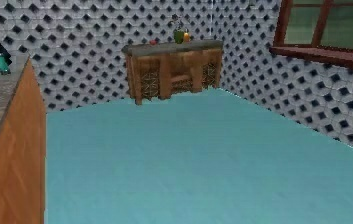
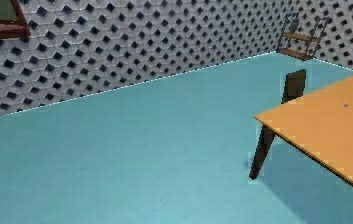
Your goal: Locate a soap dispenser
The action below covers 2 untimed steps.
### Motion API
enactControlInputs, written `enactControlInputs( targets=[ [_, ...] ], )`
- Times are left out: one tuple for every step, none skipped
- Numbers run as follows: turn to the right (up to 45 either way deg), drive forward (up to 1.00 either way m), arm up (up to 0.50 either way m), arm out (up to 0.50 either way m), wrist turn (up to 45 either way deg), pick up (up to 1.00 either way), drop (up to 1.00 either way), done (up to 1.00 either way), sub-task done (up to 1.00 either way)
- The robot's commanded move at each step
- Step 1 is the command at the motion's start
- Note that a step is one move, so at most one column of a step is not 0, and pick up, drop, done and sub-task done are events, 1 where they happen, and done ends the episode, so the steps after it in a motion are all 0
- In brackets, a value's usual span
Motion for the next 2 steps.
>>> enactControlInputs(
  targets=[
    [0.0,0.3,0.0,0.0,0.0,0.0,0.0,0.0,0.0],
    [9.0,0.0,0.0,0.0,0.0,0.0,0.0,0.0,0.0]
  ],
)
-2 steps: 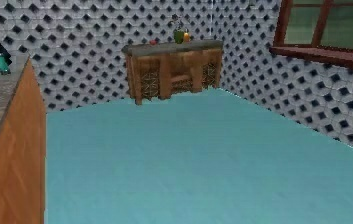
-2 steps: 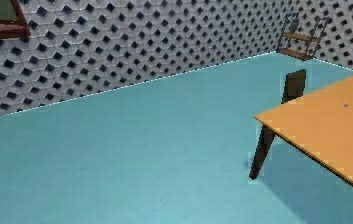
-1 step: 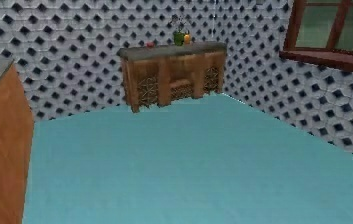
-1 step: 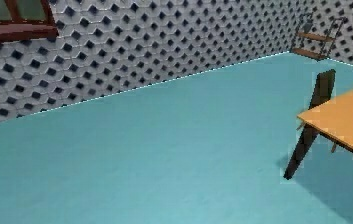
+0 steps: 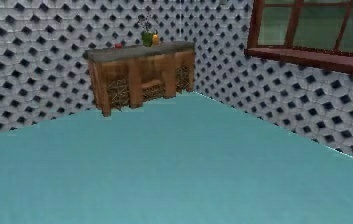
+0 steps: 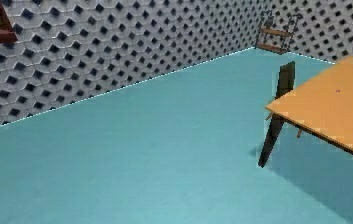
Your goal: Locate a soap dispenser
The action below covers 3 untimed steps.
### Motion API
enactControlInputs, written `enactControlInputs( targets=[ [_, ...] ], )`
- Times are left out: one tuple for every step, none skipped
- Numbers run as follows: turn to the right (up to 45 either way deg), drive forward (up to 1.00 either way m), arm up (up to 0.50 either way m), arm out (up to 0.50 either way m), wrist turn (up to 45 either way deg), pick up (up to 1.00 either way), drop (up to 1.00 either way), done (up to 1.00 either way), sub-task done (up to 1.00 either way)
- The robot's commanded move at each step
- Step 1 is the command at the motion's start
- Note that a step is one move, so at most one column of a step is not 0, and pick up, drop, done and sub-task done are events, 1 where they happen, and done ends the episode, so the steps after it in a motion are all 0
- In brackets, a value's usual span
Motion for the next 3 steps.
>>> enactControlInputs(
  targets=[
    [0.0,1.0,0.0,0.0,0.0,0.0,0.0,0.0,0.0],
    [3.0,0.0,0.0,0.0,0.0,0.0,0.0,0.0,0.0],
    [0.0,1.0,0.0,0.0,0.0,0.0,0.0,0.0,0.0]
  ],
)
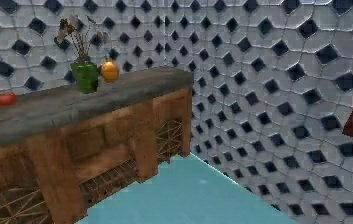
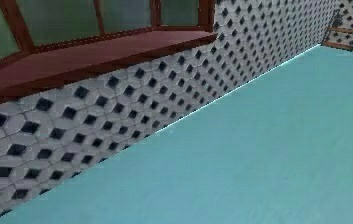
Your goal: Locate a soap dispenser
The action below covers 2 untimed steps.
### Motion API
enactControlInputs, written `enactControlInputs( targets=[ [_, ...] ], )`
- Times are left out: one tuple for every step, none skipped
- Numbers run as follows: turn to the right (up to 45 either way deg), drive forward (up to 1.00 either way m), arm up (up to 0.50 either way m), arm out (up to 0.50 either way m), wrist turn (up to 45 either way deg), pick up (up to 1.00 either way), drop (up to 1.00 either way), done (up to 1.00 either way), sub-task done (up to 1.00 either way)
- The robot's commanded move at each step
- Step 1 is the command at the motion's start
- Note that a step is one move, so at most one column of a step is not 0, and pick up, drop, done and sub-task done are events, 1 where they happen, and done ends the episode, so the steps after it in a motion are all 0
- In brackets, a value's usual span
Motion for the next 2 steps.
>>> enactControlInputs(
  targets=[
    [0.0,0.9,0.0,0.0,0.0,0.0,0.0,0.0,0.0],
    [-33.0,0.0,0.0,0.0,0.0,0.0,0.0,0.0,0.0]
  ],
)
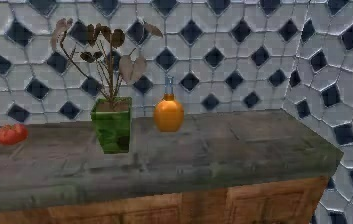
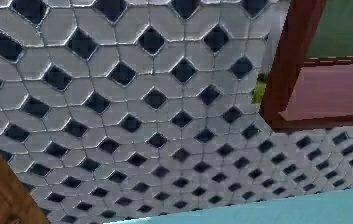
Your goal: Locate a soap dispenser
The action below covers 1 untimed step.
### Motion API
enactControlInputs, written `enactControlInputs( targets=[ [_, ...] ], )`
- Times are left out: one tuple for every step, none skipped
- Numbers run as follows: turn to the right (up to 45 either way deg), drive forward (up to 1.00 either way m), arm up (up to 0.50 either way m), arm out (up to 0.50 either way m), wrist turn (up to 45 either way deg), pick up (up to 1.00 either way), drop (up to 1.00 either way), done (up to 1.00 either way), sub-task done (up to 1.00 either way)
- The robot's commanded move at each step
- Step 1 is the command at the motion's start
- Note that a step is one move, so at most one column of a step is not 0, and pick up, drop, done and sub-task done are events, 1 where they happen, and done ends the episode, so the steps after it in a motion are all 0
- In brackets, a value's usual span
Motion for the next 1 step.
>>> enactControlInputs(
  targets=[
    [0.0,0.0,0.0,0.0,0.0,0.0,0.0,1.0,0.0]
  ],
)
